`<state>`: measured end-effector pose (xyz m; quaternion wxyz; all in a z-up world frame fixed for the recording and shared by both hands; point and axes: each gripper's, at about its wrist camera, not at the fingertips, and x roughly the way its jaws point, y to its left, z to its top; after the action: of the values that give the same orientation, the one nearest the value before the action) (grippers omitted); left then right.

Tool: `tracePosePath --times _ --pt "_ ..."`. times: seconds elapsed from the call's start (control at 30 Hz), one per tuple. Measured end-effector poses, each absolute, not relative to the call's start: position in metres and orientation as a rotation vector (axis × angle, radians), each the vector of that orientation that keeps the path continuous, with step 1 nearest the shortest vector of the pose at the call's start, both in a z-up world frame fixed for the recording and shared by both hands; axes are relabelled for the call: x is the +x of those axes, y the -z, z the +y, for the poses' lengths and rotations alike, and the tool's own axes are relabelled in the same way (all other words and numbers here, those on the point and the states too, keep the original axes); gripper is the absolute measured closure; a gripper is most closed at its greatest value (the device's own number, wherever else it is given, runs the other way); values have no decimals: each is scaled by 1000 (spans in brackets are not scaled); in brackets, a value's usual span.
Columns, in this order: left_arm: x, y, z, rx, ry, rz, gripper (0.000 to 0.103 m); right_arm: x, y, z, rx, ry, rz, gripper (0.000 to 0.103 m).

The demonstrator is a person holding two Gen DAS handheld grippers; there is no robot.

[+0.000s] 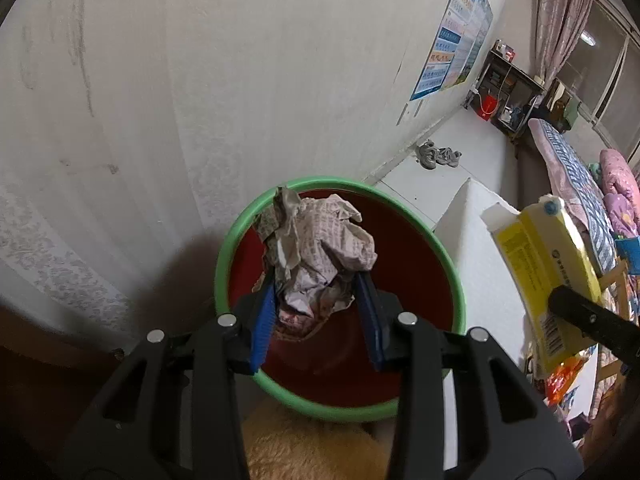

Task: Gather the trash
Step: 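Open the left tool over the bin while the right tool drops the tissue pack in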

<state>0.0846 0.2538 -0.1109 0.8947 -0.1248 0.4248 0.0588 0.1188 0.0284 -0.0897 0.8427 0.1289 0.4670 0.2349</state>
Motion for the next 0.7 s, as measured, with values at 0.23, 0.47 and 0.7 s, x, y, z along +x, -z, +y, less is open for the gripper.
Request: tracePosePath --times 0.23,0.47,0.7 --pt "105 124 246 -242 -146 904 58 136 96 43 237 -501 1010 43" --pt "105 129 240 -219 -173 907 33 112 84 29 200 -485 946 43" --pt "95 123 221 -210 -164 901 26 66 63 -7 165 -452 870 43"
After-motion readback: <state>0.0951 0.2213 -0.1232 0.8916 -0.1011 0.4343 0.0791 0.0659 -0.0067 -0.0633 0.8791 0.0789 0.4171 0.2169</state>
